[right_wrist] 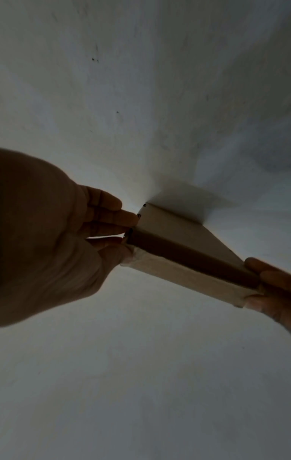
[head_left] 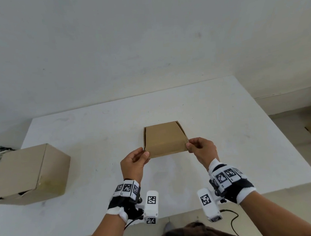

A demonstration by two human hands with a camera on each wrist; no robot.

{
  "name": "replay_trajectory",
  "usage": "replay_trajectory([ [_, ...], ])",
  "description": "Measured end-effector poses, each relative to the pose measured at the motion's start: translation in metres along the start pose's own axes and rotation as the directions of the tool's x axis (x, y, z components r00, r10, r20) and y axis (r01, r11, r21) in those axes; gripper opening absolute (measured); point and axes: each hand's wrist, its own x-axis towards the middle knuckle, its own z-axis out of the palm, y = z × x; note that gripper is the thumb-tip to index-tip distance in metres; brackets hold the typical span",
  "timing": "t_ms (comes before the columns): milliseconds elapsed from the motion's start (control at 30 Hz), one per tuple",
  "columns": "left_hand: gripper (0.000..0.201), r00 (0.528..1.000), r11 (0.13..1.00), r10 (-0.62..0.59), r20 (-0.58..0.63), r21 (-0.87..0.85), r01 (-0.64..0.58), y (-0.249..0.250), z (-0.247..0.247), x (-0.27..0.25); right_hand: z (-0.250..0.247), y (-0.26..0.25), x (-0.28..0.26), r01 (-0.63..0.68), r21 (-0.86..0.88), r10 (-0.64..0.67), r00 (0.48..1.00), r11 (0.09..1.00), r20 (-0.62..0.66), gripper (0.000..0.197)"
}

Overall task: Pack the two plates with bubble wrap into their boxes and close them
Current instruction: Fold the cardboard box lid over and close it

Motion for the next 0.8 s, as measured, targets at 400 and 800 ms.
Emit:
replay_trajectory([
  [400, 0.046, 0.997, 0.928, -0.010, 0.073, 0.372, -0.018, -0.021, -0.005, -0.008, 0.015, 0.023, -0.012, 0.155, -0.343, -0.155, 0.988, 0.926, 0.027, 0.020],
  [800, 0.039, 0.999, 0.852, -0.041, 0.001, 0.522, 0.035, -0.037, -0.010, -0.002, 0.018, 0.045, -0.018, 0.139, -0.276, -0.131, 0.990, 0.951, 0.049, 0.003],
])
